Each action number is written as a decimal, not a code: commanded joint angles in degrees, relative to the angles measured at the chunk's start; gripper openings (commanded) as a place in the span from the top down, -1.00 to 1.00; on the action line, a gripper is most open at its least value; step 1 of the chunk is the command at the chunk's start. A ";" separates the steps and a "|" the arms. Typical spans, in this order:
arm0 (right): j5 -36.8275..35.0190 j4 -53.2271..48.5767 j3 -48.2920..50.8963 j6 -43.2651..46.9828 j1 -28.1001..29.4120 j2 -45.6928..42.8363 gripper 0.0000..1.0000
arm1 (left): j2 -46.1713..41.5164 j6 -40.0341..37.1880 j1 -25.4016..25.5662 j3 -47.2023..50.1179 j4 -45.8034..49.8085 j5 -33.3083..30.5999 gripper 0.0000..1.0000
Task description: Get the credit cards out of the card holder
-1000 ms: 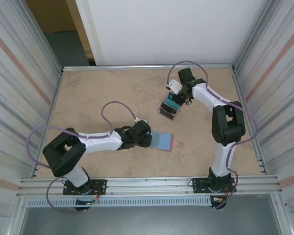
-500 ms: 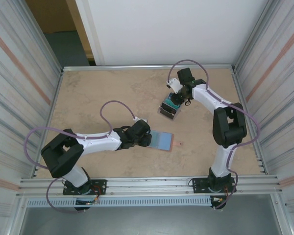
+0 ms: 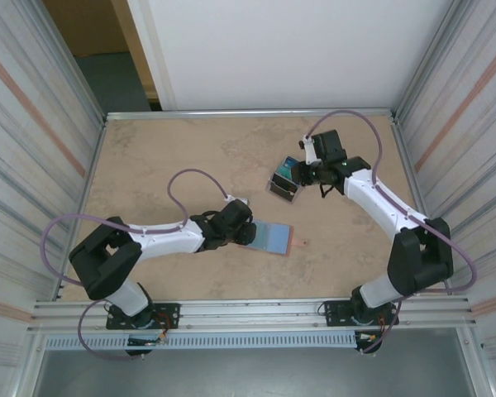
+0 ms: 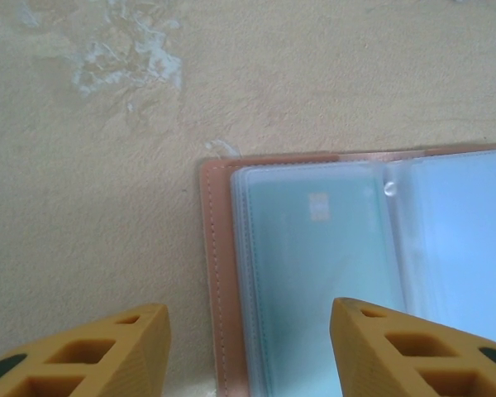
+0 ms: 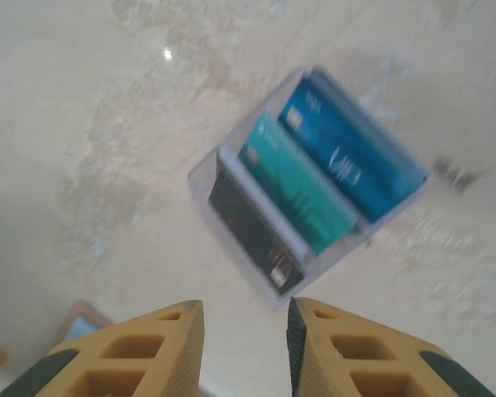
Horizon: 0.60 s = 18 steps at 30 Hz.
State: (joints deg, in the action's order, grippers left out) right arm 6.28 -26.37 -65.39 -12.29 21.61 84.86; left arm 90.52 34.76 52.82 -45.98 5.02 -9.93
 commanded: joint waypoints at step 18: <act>-6.59 -1.66 14.42 -22.89 16.36 -3.67 0.41 | 3.52 9.55 3.36 6.83 -13.19 9.42 0.08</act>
State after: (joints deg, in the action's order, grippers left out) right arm 2.79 -27.16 -50.74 -32.16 36.69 80.68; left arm 92.60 40.82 54.98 -40.93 -5.39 -2.59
